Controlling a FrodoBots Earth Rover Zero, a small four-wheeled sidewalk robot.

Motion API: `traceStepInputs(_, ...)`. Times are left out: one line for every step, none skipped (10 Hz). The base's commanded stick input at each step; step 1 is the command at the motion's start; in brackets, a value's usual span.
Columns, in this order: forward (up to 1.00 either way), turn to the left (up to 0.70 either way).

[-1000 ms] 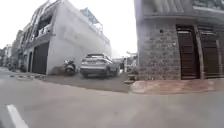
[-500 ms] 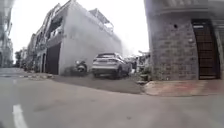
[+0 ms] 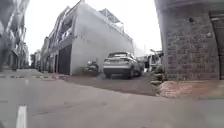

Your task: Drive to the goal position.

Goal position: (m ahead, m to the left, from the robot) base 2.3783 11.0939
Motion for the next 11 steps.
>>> traceStepInputs(0.5,0.5)
traceStepInputs(0.5,0.5)
traceStepInputs(0.5,0.5)
traceStepInputs(0.5,0.5)
traceStepInputs(0.5,0.5)
traceStepInputs(0.5,0.5)
traceStepInputs(0.5,0.5)
traceStepInputs(0.5,0.5)
traceStepInputs(0.5,0.5)
traceStepInputs(0.5,0.5)
traceStepInputs(0.5,0.5)
